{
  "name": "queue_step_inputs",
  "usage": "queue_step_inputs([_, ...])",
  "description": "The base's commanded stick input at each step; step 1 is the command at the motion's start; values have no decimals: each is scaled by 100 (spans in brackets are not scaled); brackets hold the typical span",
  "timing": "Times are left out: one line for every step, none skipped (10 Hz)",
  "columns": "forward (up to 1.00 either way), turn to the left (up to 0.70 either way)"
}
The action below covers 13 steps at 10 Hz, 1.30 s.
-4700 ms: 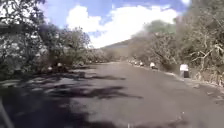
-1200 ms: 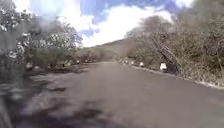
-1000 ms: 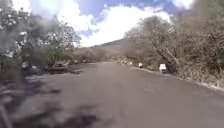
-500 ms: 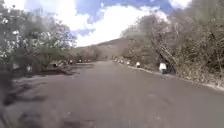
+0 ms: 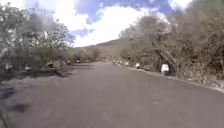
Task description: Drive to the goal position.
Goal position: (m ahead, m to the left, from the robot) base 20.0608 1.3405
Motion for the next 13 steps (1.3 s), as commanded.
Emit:
queue_step_inputs([70,18])
queue_step_inputs([70,11])
queue_step_inputs([70,4])
queue_step_inputs([70,0])
queue_step_inputs([70,0])
queue_step_inputs([70,2])
queue_step_inputs([70,1])
queue_step_inputs([70,0])
queue_step_inputs([70,0])
queue_step_inputs([70,0])
queue_step_inputs([70,1])
queue_step_inputs([70,2])
queue_step_inputs([70,3])
